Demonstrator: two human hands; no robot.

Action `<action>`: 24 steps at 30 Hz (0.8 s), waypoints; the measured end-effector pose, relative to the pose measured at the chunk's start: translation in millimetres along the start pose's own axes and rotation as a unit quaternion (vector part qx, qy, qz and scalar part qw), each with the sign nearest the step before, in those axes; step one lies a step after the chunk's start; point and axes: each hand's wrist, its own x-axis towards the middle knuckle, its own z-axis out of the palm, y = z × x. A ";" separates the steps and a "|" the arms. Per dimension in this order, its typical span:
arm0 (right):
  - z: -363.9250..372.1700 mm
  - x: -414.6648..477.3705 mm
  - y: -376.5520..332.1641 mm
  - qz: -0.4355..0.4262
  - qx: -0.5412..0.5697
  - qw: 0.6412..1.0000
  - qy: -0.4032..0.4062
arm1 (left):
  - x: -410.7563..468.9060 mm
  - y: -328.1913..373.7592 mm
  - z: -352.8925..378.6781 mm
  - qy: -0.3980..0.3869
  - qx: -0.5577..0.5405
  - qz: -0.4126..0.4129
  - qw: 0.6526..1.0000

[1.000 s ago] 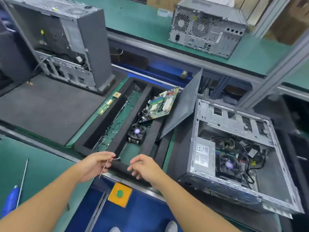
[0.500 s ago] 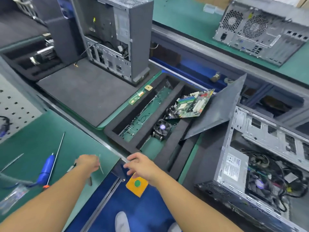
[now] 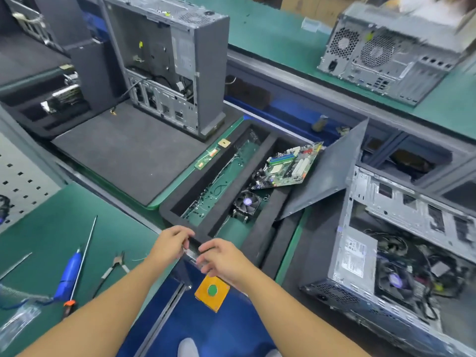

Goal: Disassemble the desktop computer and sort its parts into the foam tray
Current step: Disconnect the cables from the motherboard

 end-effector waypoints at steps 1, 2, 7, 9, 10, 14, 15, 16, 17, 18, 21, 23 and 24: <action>-10.9 -5.4 -0.3 -0.004 0.014 1.000 0.015 | -2.6 14.7 16.0 -0.036 -0.010 0.025 0.999; -22.4 -11.4 -1.3 -0.010 0.023 0.999 0.031 | -4.7 28.6 33.2 -0.067 -0.024 0.047 0.996; -94.2 -51.8 -9.4 -0.068 0.035 0.986 0.147 | -24.9 104.1 129.6 -0.138 -0.038 0.157 0.977; -124.8 -73.7 -12.3 -0.085 0.042 0.975 0.199 | -38.4 129.9 168.0 -0.162 -0.050 0.191 0.967; -140.0 -85.8 -12.9 -0.088 0.046 0.970 0.223 | -46.1 140.6 187.6 -0.176 -0.059 0.204 0.961; -199.2 -129.5 -7.4 -0.071 0.071 0.953 0.286 | -78.0 172.0 256.6 -0.236 -0.084 0.233 0.940; -213.9 -140.3 -3.6 -0.066 0.071 0.949 0.299 | -85.1 177.3 272.3 -0.254 -0.080 0.235 0.935; -228.6 -150.7 1.0 -0.064 0.070 0.945 0.314 | -90.9 181.4 287.6 -0.271 -0.072 0.239 0.930; -242.8 -161.2 6.3 -0.063 0.070 0.940 0.328 | -96.3 184.4 302.3 -0.286 -0.061 0.242 0.925; -256.5 -171.0 12.6 -0.061 0.070 0.935 0.342 | -100.5 186.2 316.5 -0.299 -0.047 0.245 0.921; -292.7 -194.6 36.8 -0.038 0.064 0.919 0.388 | -108.8 184.5 357.6 -0.317 0.045 0.273 0.907; -313.0 -204.6 56.9 -0.008 0.046 0.904 0.425 | -111.3 179.7 382.4 -0.314 0.134 0.297 0.892; -322.6 -208.8 67.8 0.011 0.020 0.897 0.441 | -111.8 177.5 393.7 -0.313 0.179 0.306 0.881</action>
